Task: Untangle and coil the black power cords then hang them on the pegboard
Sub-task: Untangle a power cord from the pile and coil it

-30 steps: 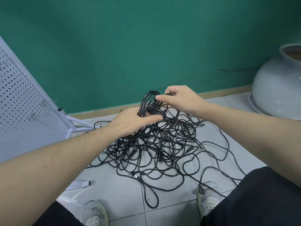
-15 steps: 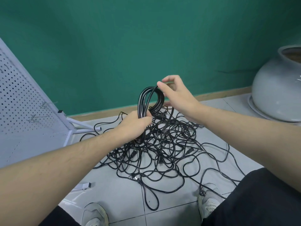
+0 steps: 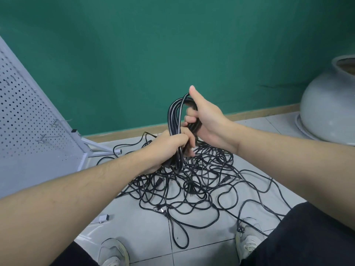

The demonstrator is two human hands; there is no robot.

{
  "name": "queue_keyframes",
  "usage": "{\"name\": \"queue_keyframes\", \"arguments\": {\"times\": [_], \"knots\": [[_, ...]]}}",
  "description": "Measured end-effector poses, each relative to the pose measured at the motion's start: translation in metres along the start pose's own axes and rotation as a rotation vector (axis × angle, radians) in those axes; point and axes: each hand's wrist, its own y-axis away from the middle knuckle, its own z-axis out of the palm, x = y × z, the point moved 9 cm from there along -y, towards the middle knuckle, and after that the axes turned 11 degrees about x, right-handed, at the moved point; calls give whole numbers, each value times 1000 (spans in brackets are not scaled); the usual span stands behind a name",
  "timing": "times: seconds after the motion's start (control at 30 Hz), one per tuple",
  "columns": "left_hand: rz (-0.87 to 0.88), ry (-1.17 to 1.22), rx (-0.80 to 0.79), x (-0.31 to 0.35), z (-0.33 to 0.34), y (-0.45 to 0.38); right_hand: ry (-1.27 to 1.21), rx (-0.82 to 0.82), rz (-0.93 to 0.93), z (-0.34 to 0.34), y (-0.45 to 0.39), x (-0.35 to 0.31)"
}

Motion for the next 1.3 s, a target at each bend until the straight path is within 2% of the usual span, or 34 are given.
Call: {"name": "queue_keyframes", "arguments": {"times": [0.07, 0.13, 0.23, 0.3, 0.33, 0.4, 0.5, 0.6, 0.7, 0.8, 0.9, 1.1, 1.2, 1.3], "knots": [[-11, 24, 62, -1, -4, -4, 18, -31, 22, -2, -2, 2], [-9, 123, 96, 3, -8, -7, 140, -87, 0, -7, -4, 8], [11, 308, 120, 10, -16, -11, 672, -283, -102, -12, -2, 31], [13, 413, 136, 13, -20, -12, 1018, -472, -70, -18, 5, 59], [10, 462, 141, 15, -22, -12, 1134, -545, -54, -20, 9, 70], [0, 520, 142, 17, -24, -13, 1206, -633, 23, -22, 18, 85], [4, 421, 221, 15, -38, -19, 1271, -600, 76, -29, 19, 86], [27, 203, 370, 10, -66, -23, 1372, -562, 64, -39, 12, 77], [5, 37, 446, 1, -87, -22, 1349, -534, 54, -47, 7, 62], [-21, -97, 468, -6, -96, -20, 1139, -533, 25, -42, 7, 46], [-43, -200, 463, -9, -98, -21, 942, -464, -81, -30, 8, 25], [-132, -256, 346, -11, -72, -17, 841, -251, -416, -10, 15, -12], [-46, -299, 240, -2, -52, -15, 828, -163, -475, -10, 15, -22], [-5, -459, 137, -6, -36, -17, 843, -108, -447, -15, 11, -27]]}}
